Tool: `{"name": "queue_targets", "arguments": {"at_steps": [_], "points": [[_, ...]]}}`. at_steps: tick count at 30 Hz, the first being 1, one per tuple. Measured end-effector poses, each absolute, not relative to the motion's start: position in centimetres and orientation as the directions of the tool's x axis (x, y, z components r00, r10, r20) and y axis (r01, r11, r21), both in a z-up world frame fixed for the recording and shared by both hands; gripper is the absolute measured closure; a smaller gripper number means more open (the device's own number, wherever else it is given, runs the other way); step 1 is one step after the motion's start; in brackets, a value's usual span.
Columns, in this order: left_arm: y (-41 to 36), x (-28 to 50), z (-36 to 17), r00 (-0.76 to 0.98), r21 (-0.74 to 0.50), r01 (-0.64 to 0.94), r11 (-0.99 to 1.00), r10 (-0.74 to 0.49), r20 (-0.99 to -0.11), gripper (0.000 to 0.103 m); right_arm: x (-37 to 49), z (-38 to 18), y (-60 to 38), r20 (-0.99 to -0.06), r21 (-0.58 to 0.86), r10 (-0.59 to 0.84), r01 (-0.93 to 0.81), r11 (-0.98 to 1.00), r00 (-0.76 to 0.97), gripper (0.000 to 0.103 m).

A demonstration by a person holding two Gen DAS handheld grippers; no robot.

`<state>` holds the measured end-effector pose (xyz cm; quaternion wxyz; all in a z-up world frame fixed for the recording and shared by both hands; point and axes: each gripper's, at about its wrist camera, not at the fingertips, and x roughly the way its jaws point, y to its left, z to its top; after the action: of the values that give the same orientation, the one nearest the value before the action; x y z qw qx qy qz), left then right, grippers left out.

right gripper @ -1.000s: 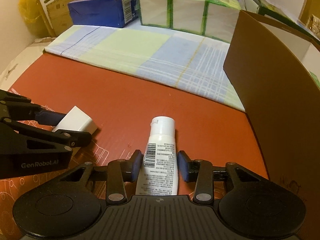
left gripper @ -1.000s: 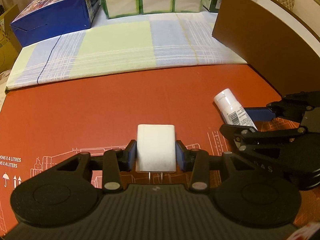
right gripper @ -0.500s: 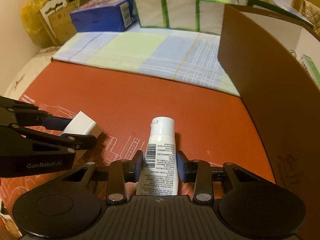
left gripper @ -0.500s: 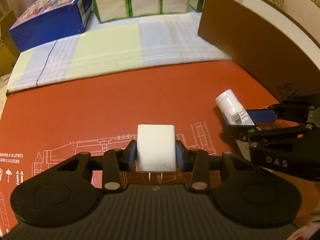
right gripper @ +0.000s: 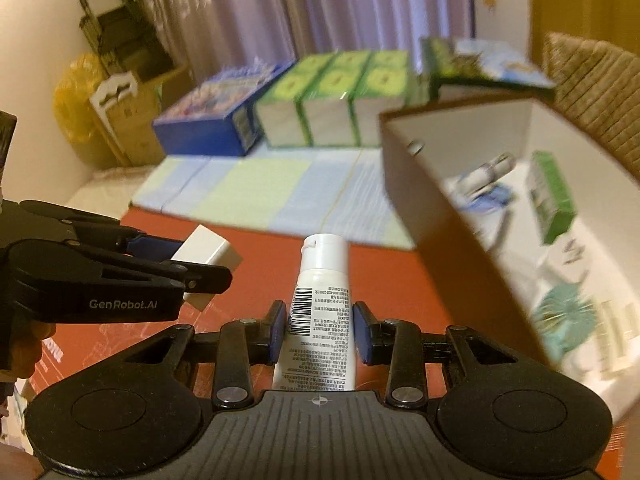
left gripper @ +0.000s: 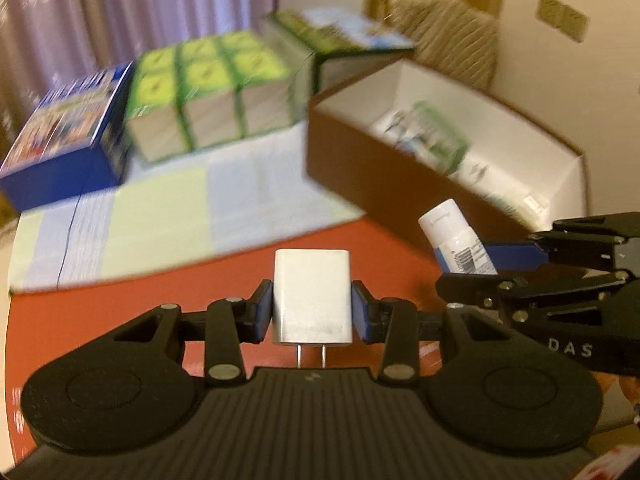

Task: Organize rigid objects
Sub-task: 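Carry the plug adapter and white tube over the brown box with both grippers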

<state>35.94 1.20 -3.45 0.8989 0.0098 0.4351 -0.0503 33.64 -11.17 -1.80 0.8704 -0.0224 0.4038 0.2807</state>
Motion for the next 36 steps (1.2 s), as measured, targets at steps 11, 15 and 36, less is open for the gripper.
{"name": "queue_targets", "arguments": {"at_steps": [11,15,36], "points": [[-8.5,40.8,0.6,0.671,-0.046,0.260,0.965,-0.215,-0.709,0.067,36.8,3.7,-20.6,-0.648,0.156,0.373,-0.363,0.919,0.664,0.070],[-11.8,42.8,0.9,0.668,-0.038,0.287,0.957,-0.229,-0.708,0.067,38.8,4.3,-23.6,-0.642,0.151,0.354,-0.341,0.928,0.680,0.070],[-16.8,55.4,-5.9,0.536,-0.037,0.170,0.985,-0.124,-0.835,0.066,50.9,-1.1,-28.2,-0.753,0.026,0.296,-0.422,0.906,0.588,0.070]]}}
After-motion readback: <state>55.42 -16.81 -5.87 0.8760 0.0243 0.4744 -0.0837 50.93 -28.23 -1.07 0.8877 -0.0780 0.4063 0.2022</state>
